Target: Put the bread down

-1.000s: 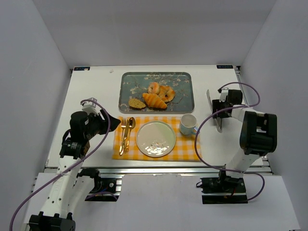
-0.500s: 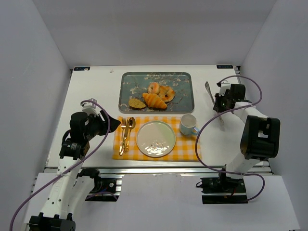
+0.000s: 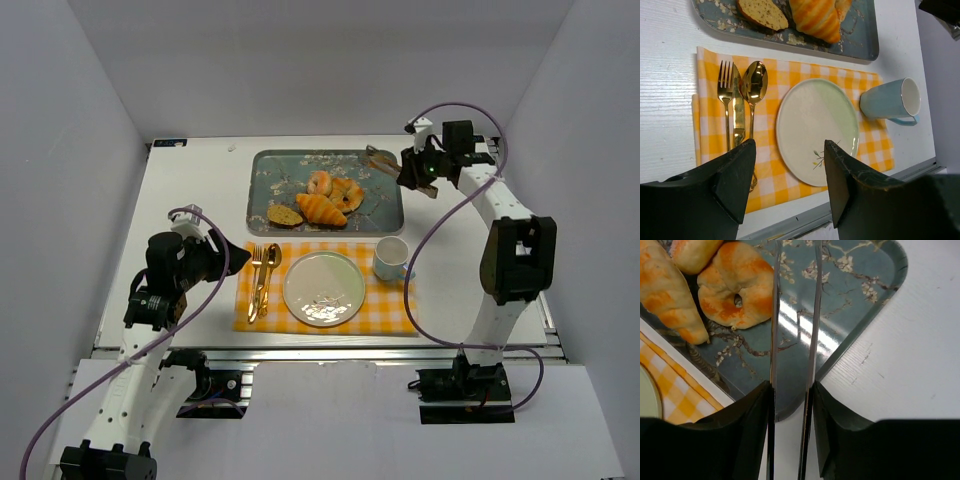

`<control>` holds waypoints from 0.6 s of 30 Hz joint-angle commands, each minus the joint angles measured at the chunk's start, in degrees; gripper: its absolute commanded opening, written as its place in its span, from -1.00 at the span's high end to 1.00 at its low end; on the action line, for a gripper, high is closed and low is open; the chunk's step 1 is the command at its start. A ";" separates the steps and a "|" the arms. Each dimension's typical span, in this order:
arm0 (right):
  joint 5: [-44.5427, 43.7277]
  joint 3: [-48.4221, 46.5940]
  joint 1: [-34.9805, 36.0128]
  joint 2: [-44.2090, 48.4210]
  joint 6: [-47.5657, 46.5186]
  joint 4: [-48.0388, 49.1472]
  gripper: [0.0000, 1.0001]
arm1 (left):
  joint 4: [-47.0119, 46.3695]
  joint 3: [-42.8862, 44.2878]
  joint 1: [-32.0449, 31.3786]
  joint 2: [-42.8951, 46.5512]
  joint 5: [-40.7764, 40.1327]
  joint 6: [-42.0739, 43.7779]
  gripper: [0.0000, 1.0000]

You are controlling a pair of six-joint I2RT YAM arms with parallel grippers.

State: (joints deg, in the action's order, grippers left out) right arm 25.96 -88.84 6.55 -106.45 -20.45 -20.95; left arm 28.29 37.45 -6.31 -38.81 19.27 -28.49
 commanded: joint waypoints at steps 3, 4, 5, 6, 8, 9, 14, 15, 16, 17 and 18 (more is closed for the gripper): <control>3.14 -6.78 0.57 -4.02 -0.12 -6.82 0.12 | 0.80 0.52 0.33 1.71 -0.54 -0.25 -0.33; 3.22 -6.79 0.75 -4.11 -0.38 -7.17 0.11 | 0.97 0.52 0.24 1.72 -0.55 -0.25 -0.33; 3.31 -7.14 0.75 -4.20 -0.47 -7.35 0.10 | 1.06 0.52 0.24 1.80 -0.63 -0.25 -0.33; 3.66 -7.23 0.75 -4.29 -0.82 -8.22 0.09 | 1.24 0.43 0.24 1.81 -0.63 -0.16 -0.33; 4.01 -7.31 0.84 -4.29 -1.00 -8.84 0.07 | 1.33 0.34 0.24 1.81 -0.72 -0.16 -0.33; 4.54 -6.97 0.84 -4.11 -1.00 -9.72 0.05 | 1.24 0.25 0.24 1.81 -0.72 -0.25 -0.33; 5.68 -6.17 0.75 -4.11 -1.61 -12.09 -0.01 | 0.97 0.52 0.24 1.19 -0.55 -0.07 -0.33; 5.77 -5.74 0.75 -4.03 -1.70 -12.45 -0.01 | 0.89 0.52 0.33 1.02 -0.46 -0.07 -0.33; 5.86 -5.47 0.84 -3.85 -1.79 -12.62 -0.02 | 0.80 0.60 0.24 0.84 -0.37 0.01 -0.33; 5.95 -5.12 0.84 -3.85 -1.79 -12.80 -0.02 | 0.62 0.69 0.24 0.58 -0.37 0.10 -0.33; 5.95 -4.77 0.75 -3.85 -1.88 -13.06 -0.01 | 0.45 0.61 0.24 0.49 -0.20 0.10 -0.33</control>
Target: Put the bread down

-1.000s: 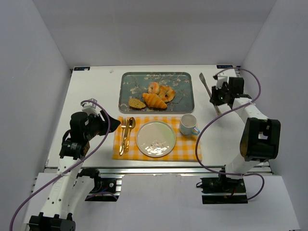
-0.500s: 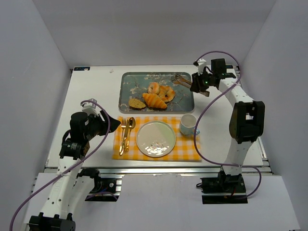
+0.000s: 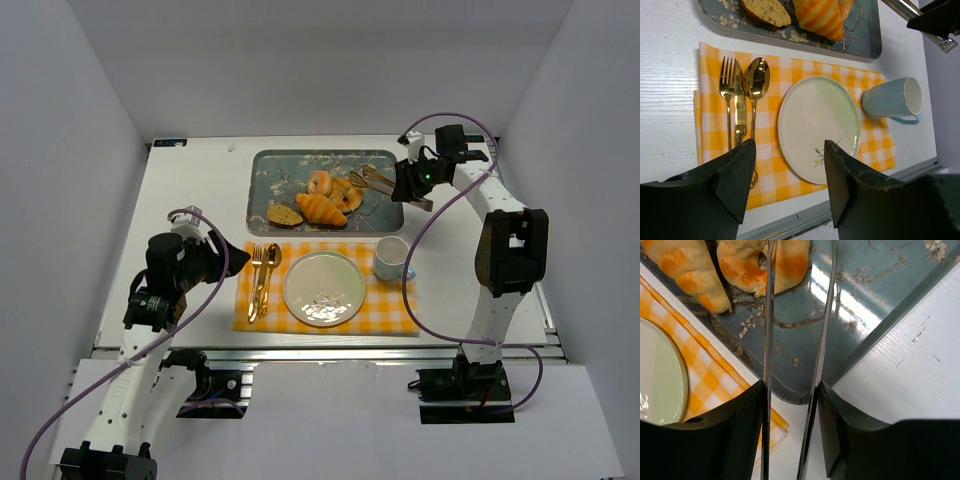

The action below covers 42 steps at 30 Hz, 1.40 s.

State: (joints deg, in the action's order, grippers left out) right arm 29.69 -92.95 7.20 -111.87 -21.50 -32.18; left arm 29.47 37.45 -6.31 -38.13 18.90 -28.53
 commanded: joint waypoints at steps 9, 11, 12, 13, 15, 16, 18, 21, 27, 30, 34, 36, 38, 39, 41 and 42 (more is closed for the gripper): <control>2.56 0.74 -0.17 3.67 -1.71 -3.41 -0.02 | -0.47 0.69 0.24 -0.10 -0.09 0.14 -0.33; 2.48 1.71 -0.17 4.56 -1.71 -2.97 -0.02 | -0.38 0.43 0.24 0.25 -0.17 0.06 -0.33; 2.39 1.54 -0.26 4.56 -1.88 -3.84 -0.02 | -0.38 0.25 0.24 0.34 0.00 -0.03 -0.33; 2.30 1.54 -0.26 4.56 -1.88 -3.85 -0.02 | -0.38 0.25 0.24 0.34 0.00 -0.03 -0.33; 2.21 1.54 -0.17 4.30 -2.14 -4.72 -0.02 | -0.38 0.25 0.24 0.34 0.00 -0.03 -0.33; 2.12 1.45 -0.17 4.12 -2.15 -5.16 -0.02 | -0.30 0.34 0.24 0.34 0.00 0.06 -0.33; 1.86 1.54 -0.26 4.03 -2.23 -5.61 -0.02 | -0.21 0.52 0.24 0.16 -0.17 0.15 -0.33; 1.77 1.63 -0.26 3.51 -1.97 -5.08 -0.03 | -0.38 0.25 0.24 0.25 0.00 0.15 -0.33; 1.16 -4.16 -0.26 -1.67 -0.65 -7.98 0.01 | 0.41 1.04 0.24 0.34 -0.52 0.50 -0.33; 1.77 -5.31 -0.35 -2.73 -0.39 -9.30 0.22 | 1.11 1.31 0.24 0.69 -0.79 0.59 -0.33; 2.91 -5.32 -0.43 -1.16 -0.39 -9.21 0.61 | 1.64 0.78 0.24 1.65 -1.05 0.23 -0.33; 3.27 -5.14 -1.05 0.60 0.57 -8.34 0.72 | 1.73 0.69 0.24 2.01 -1.05 0.06 -0.33; 3.53 -4.53 -2.10 3.05 2.50 -6.33 0.79 | 1.81 0.96 0.24 1.92 -1.05 0.14 -0.33; 3.62 -3.74 -2.54 5.33 3.21 -5.18 0.81 | 1.90 1.22 0.24 1.83 -1.05 0.15 -0.33; 3.79 -2.86 -3.68 7.53 4.44 -2.90 0.85 | 1.82 1.48 0.24 1.74 -1.14 0.32 -0.33; 3.88 -2.68 -3.86 8.59 4.71 -1.58 0.85 | 1.81 1.57 0.24 1.48 -1.14 0.32 -0.33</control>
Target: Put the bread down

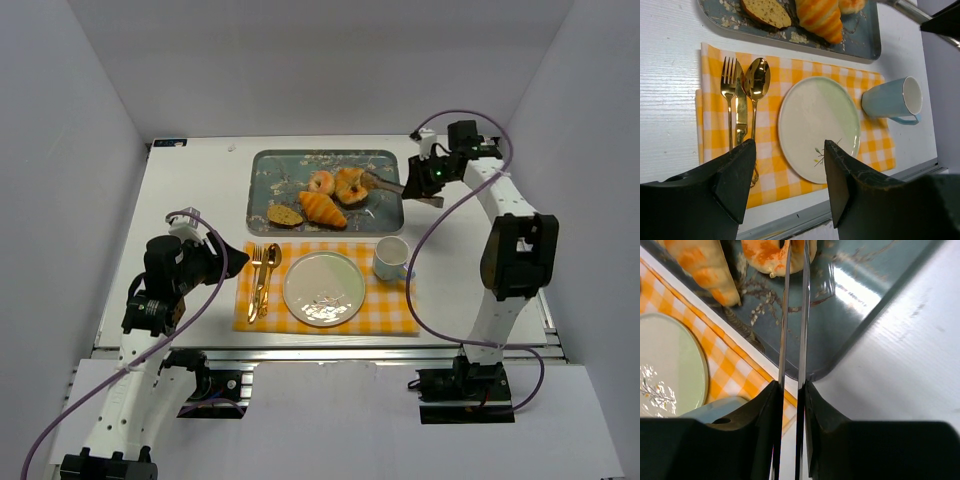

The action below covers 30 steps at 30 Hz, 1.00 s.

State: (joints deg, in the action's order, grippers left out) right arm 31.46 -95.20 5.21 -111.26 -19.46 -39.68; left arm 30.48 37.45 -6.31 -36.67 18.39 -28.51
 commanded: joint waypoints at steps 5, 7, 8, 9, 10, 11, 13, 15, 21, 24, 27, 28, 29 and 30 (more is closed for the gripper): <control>5.70 1.32 -2.40 13.61 0.84 5.58 0.87 | 0.20 1.92 0.24 -0.51 -0.38 0.48 -0.33; 9.13 2.29 -2.40 15.89 -1.80 3.74 0.88 | 0.19 2.10 0.24 -0.60 -0.38 0.48 -0.33; 10.62 3.52 -2.31 16.68 -3.02 3.21 0.88 | 0.19 2.19 0.24 -0.60 -0.55 0.56 -0.33; 13.07 4.14 -2.14 17.65 -6.08 1.29 0.88 | 0.19 2.19 0.24 -0.34 -0.64 0.56 -0.33; 14.14 4.58 -1.27 19.23 -8.11 -0.29 0.88 | 0.37 2.19 0.24 -0.25 -0.73 0.56 -0.33; 15.20 5.28 -0.47 20.02 -10.57 -2.31 0.88 | 0.28 2.10 0.24 -0.16 -0.73 0.56 -0.33; 16.43 6.51 3.02 23.00 -17.67 -8.44 0.88 | 0.46 1.84 0.24 0.10 -0.64 0.56 -0.33; 15.48 9.66 6.46 25.12 -22.18 -12.07 0.88 | 0.37 1.49 0.24 0.28 -0.55 0.48 -0.33; 8.45 22.92 17.19 34.87 -22.64 -11.12 0.87 | 1.42 2.10 0.24 1.07 -1.60 0.56 -0.33; 5.89 25.23 18.17 35.85 -22.63 -11.91 0.87 | 1.95 2.10 0.24 1.60 -1.69 0.65 -0.33; 3.53 28.22 19.92 37.69 -24.13 -12.88 0.87 | 1.95 1.66 0.24 1.77 -1.52 0.56 -0.33; 2.73 30.31 21.14 38.39 -24.13 -12.44 0.85 | 1.78 1.49 0.24 1.86 -1.34 0.48 -0.33; 1.51 31.20 21.59 38.84 -24.22 -11.65 0.84 | 1.52 1.40 0.24 1.86 -1.17 0.48 -0.33; 0.97 31.91 22.55 39.45 -23.70 -11.21 0.82 | 1.51 1.40 0.24 1.77 -1.25 0.48 -0.33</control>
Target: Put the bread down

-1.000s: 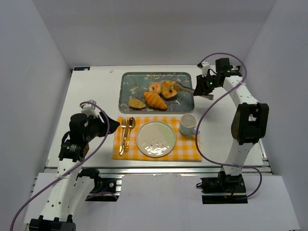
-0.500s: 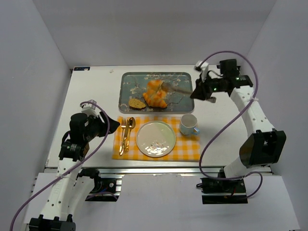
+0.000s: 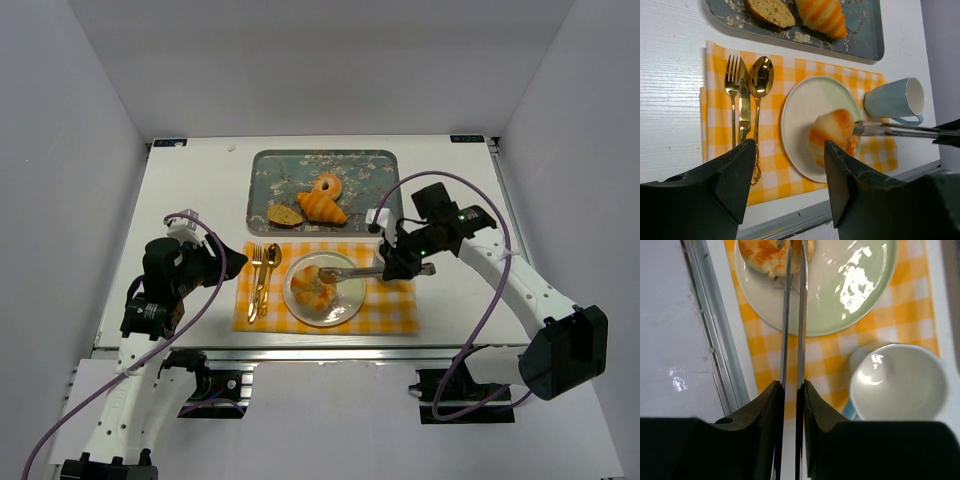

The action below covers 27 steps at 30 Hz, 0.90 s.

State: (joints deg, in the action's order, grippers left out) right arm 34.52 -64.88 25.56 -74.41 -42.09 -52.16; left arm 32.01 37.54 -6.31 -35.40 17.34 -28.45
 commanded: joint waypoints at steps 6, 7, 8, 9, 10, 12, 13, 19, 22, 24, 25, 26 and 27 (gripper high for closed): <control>-3.67 2.65 3.35 2.17 1.30 2.50 0.38 | -0.11 1.57 0.24 0.50 -0.12 0.41 -0.33; -3.93 2.66 3.35 2.17 1.39 2.59 0.30 | -0.11 1.57 0.24 0.50 -0.12 0.41 -0.33; -4.02 2.57 3.35 2.17 1.39 2.50 0.22 | -0.02 1.57 0.24 0.50 -0.12 0.41 -0.33; -4.11 2.57 3.35 2.25 1.48 2.42 0.15 | 0.07 1.57 0.24 0.59 -0.12 0.41 -0.33; -4.11 2.48 3.44 2.25 1.39 2.24 -0.05 | 0.16 1.57 0.24 0.68 -0.20 0.50 -0.33; -3.85 2.30 3.35 2.86 1.30 2.33 -0.15 | 0.16 1.57 0.24 0.77 -0.20 0.50 -0.33; -3.94 2.39 3.35 3.04 1.83 2.76 -0.15 | 0.25 1.57 0.24 0.86 -0.29 0.41 -0.33; -4.11 -0.33 2.65 3.57 2.53 3.56 -0.10 | 0.51 1.57 0.24 1.12 -0.47 0.58 -0.33; -3.06 -3.93 1.69 3.22 4.02 3.91 -0.05 | 0.77 1.66 0.24 1.21 -0.56 0.67 -0.33; -1.57 -6.03 0.29 2.43 6.38 4.52 -0.01 | 0.86 1.66 0.24 1.21 -0.64 0.67 -0.33; -1.13 -7.96 -0.33 2.17 7.62 5.13 0.04 | 0.86 1.66 0.24 1.21 -0.64 0.67 -0.33; -0.08 -8.94 -1.29 1.56 9.11 5.84 0.07 | 0.86 1.75 0.24 1.29 -0.64 0.67 -0.33; 0.80 -9.82 -3.74 1.29 12.35 7.93 0.14 | 0.95 1.83 0.24 1.30 -0.64 0.67 -0.33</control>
State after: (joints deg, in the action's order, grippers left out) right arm 31.70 -70.13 25.17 -72.71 -36.03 -49.43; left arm 32.62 37.54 -6.31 -34.70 17.17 -28.34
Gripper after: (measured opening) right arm 0.449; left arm 0.665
